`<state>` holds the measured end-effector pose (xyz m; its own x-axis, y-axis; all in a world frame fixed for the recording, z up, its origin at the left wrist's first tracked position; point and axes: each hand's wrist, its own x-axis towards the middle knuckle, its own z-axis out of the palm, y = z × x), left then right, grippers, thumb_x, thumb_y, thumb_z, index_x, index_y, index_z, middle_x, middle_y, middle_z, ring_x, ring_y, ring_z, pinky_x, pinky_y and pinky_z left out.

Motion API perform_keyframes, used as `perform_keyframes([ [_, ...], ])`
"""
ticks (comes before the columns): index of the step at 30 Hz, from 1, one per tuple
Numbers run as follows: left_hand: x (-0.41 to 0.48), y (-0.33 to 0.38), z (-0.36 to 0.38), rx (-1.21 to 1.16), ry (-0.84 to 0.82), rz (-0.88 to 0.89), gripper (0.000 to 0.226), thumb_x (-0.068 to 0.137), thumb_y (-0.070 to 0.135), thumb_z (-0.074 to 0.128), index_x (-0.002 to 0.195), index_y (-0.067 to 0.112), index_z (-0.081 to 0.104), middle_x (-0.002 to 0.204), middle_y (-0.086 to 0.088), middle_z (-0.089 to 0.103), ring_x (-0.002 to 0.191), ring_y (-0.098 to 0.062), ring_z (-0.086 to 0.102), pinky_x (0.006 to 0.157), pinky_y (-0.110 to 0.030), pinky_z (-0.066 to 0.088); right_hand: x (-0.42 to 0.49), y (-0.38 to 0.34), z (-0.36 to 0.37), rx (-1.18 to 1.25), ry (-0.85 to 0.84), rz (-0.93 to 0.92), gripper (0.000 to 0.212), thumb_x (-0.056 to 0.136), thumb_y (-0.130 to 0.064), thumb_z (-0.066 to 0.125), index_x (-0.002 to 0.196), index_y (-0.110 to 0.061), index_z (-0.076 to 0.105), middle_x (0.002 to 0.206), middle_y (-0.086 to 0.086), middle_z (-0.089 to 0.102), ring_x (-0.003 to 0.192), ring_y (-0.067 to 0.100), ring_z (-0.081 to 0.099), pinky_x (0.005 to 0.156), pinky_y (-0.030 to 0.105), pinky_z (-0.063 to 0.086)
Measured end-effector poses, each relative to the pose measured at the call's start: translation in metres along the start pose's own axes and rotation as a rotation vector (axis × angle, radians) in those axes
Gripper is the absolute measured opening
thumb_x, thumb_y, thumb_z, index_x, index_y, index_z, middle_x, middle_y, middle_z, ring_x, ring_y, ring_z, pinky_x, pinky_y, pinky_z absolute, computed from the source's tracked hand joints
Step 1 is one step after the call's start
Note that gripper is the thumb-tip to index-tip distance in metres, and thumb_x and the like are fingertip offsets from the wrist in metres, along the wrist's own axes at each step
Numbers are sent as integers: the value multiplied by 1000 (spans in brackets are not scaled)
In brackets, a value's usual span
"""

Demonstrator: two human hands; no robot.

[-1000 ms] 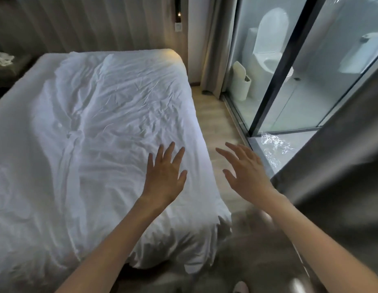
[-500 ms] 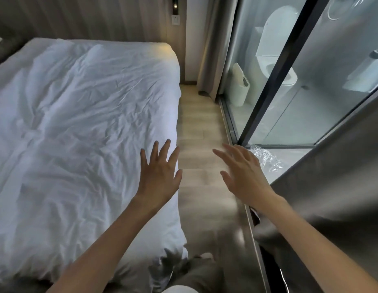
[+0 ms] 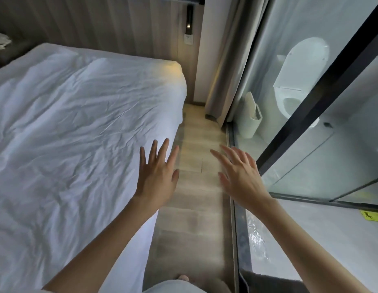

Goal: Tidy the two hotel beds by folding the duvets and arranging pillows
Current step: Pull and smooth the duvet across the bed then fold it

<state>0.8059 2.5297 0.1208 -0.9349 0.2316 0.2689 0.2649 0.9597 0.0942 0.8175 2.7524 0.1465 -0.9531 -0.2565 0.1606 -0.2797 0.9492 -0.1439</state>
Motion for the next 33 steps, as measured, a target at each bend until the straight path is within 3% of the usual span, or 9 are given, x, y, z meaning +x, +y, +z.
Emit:
perform_keyframes([
  [8,161,5,39,101,109,-119,62,81,27,72,138,13,52,145,-15,46,134,-40,42,107,-62,31,179,88,25,30,-53,-132,60,91,-25,59,147,-28,37,152,2,35,137,28,34,112,49,28],
  [15,287,-18,60,162,73,-337,68,75,32,78,136,13,55,144,-17,47,131,-43,44,102,-66,35,353,127,28,84,-140,-303,57,98,-30,47,151,-33,25,159,-2,19,143,23,19,116,45,19],
  [25,443,-128,75,217,140,-596,65,86,34,67,144,14,44,152,-16,36,140,-41,31,110,-61,23,598,103,48,84,-104,-562,57,98,-26,49,150,-29,27,158,-1,22,142,25,21,117,48,20],
  [29,511,-198,113,201,83,-654,67,85,31,69,144,13,44,152,-17,36,139,-41,32,109,-62,26,697,91,81,55,-72,-622,57,97,-25,51,150,-29,29,158,0,22,142,26,23,116,48,20],
  [33,591,-272,140,121,34,-702,67,93,32,60,150,14,31,157,-13,26,145,-37,20,114,-59,19,793,80,106,12,-101,-636,57,96,-25,52,148,-29,32,158,0,23,142,26,25,116,49,21],
])
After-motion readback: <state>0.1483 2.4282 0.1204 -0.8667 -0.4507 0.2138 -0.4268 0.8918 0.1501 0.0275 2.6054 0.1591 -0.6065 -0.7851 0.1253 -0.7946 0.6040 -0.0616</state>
